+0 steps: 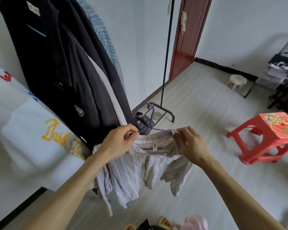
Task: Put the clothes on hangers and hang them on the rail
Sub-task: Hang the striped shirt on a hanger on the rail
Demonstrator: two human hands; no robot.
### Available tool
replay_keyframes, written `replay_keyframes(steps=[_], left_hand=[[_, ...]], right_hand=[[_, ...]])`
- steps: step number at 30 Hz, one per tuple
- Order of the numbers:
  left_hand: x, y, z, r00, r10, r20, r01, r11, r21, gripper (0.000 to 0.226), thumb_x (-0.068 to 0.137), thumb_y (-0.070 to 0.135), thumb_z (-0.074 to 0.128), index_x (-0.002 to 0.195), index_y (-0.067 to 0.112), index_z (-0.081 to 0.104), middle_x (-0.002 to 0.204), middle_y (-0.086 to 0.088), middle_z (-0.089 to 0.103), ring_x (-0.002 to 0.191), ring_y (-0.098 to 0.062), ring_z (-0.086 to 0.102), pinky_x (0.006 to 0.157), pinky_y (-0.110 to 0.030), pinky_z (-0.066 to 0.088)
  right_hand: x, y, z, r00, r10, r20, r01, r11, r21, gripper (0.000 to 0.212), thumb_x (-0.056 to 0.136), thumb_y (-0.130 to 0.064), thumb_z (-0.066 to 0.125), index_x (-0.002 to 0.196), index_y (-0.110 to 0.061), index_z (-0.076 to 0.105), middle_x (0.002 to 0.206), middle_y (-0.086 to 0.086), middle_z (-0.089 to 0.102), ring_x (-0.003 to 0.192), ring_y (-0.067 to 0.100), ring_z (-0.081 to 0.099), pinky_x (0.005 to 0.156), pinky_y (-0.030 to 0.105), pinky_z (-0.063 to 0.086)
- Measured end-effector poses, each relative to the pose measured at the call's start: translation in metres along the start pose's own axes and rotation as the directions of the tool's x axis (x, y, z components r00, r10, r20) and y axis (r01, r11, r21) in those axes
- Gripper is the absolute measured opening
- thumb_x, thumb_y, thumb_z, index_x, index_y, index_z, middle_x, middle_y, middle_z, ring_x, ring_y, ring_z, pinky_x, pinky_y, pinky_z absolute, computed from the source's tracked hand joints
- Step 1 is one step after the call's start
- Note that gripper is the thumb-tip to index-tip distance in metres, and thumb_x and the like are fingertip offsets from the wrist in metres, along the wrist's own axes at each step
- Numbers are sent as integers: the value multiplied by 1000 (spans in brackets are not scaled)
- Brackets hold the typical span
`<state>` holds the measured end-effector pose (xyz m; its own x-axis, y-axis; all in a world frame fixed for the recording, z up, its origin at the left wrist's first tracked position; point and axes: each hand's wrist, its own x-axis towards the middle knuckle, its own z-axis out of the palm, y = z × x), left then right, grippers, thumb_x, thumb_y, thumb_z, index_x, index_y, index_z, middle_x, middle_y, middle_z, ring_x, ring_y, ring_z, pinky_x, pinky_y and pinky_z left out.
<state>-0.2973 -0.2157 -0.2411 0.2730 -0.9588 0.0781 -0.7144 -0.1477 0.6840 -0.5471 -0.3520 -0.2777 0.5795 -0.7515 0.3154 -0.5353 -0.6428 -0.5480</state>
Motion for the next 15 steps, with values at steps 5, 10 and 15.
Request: replay_keyframes(steps=[5, 10, 15], left_hand=[[3, 0, -13, 979, -125, 162, 132, 991, -33, 32, 86, 40, 70, 118, 38, 65, 99, 16, 64, 86, 3, 60, 82, -17, 46], [7, -2, -10, 988, -152, 8, 152, 988, -13, 13, 81, 39, 76, 89, 29, 74, 64, 15, 64, 60, 5, 53, 61, -14, 39], [9, 13, -2, 993, -79, -88, 80, 997, 16, 22, 86, 34, 73, 106, 27, 73, 81, 23, 69, 81, 5, 63, 72, -11, 48]], right_hand=[[-2, 15, 0, 998, 36, -51, -33, 998, 50, 15, 94, -21, 63, 106, -14, 68, 91, -8, 53, 72, 11, 50, 68, 27, 43], [0, 22, -4, 997, 46, -66, -40, 995, 95, 15, 90, -14, 68, 104, -14, 71, 89, -5, 57, 73, 15, 56, 70, 25, 44], [8, 19, -8, 998, 44, -42, -37, 988, 153, 19, 89, -17, 69, 108, -18, 73, 93, -9, 58, 78, 7, 57, 71, 5, 39]])
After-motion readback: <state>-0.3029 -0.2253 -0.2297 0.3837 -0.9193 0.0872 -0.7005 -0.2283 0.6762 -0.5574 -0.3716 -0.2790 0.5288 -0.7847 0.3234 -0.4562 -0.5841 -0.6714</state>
